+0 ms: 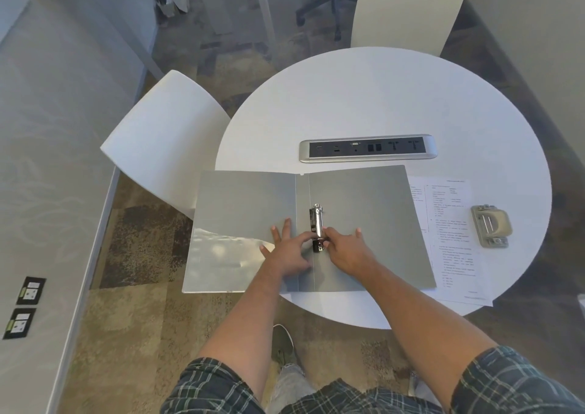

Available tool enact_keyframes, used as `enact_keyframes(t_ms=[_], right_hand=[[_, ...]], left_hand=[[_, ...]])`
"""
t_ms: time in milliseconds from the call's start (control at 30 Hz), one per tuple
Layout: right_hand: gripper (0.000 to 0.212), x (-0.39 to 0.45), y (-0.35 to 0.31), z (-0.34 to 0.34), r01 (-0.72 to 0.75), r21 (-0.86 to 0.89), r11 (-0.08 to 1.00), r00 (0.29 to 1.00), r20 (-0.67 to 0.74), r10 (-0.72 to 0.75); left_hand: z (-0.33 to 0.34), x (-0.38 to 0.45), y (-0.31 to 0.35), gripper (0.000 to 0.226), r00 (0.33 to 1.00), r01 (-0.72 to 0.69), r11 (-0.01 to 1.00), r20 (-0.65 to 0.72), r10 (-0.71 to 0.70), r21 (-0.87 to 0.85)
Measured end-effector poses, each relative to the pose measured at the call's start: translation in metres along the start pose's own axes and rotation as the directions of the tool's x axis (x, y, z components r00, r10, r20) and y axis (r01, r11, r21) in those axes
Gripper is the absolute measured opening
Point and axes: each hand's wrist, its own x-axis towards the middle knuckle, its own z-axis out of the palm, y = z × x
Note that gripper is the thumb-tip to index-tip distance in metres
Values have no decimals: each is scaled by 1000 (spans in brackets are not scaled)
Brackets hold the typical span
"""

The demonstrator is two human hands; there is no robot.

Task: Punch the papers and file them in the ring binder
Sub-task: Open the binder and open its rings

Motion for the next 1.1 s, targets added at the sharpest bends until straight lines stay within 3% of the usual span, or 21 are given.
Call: enact_keyframes(t_ms=[367, 733, 1100], right_hand=[[22, 1, -7, -2, -34, -46, 998, 999, 3, 34], [27, 5, -8, -7, -56, -16, 998, 997, 44, 57], [24, 5, -2, -10, -35, 142, 989, 996, 87, 23]], left_hand=[[-5, 5, 10, 39, 999, 49, 988, -15, -51, -145], [0, 7, 10, 25, 998, 60, 970, 14, -58, -236], [4, 11, 0, 17, 1000, 13, 953, 7, -11, -304]])
